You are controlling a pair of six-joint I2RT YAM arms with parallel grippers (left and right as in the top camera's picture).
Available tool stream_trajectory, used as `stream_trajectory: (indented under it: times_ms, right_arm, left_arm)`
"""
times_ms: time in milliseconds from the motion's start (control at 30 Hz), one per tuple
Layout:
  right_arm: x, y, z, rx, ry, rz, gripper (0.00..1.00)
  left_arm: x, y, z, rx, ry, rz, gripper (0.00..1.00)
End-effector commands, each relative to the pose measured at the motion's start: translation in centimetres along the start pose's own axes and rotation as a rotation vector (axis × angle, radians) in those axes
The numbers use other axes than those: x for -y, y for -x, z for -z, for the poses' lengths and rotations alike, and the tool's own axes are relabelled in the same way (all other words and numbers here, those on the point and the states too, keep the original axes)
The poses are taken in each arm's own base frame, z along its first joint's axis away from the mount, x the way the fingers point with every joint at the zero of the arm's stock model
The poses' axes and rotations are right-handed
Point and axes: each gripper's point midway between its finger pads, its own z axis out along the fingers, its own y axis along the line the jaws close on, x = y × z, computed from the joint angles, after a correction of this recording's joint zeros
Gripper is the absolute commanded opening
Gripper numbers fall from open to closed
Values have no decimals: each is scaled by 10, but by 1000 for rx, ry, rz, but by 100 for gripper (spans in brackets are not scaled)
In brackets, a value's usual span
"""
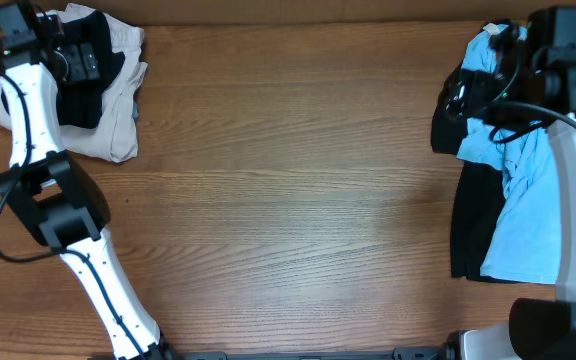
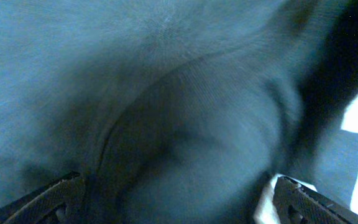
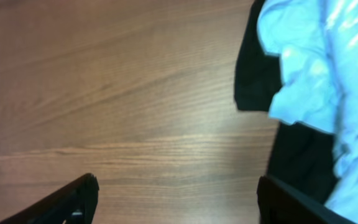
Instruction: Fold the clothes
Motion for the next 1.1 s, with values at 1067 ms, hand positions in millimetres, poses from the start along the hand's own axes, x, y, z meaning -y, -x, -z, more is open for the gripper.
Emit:
stream_trajectory:
  times_ms: [1067]
  right_arm:
    - [-46, -56, 292, 629, 47, 71, 100]
  left_arm:
    - [26, 59, 354, 359, -12, -73, 100]
